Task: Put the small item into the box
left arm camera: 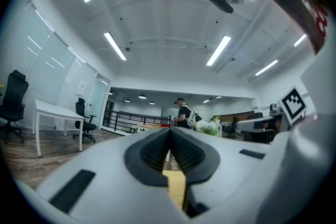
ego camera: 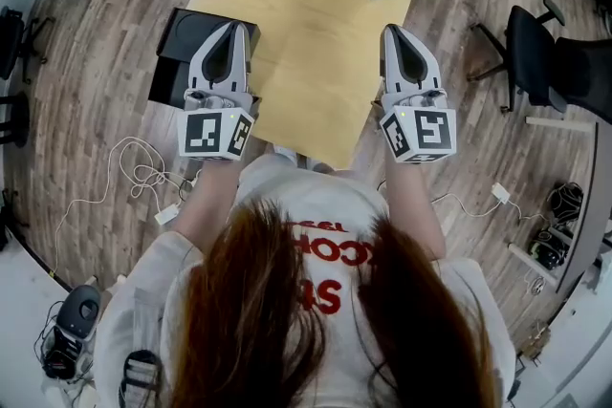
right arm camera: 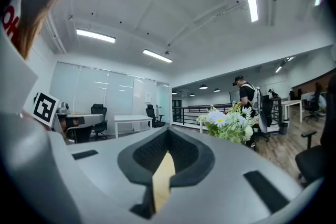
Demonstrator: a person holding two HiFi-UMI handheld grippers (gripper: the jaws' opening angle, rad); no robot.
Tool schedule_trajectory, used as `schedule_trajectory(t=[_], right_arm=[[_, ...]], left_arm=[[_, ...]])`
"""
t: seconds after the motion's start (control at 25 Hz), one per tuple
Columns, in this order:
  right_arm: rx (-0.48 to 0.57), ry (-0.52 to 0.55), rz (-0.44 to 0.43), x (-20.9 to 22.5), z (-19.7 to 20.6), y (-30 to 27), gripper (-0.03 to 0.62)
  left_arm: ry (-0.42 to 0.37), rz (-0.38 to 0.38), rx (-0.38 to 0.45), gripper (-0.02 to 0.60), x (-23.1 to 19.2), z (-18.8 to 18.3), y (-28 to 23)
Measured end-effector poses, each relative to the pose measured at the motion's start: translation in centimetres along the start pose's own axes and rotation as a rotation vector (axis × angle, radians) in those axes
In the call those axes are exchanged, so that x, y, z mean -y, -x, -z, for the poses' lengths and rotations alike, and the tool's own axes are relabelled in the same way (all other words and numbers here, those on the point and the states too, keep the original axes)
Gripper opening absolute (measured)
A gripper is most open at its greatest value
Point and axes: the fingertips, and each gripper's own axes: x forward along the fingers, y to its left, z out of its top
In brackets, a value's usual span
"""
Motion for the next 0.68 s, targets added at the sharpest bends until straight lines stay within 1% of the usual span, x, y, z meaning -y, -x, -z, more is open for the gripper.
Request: schedule_trajectory(t=[0.68], right_arm=[[0.009,0.001,0.002,0.04,-0.03,0.27,0.005]], left_arm=[[0.000,0.001,-0.005,0.006,0.41,0.34,0.04]])
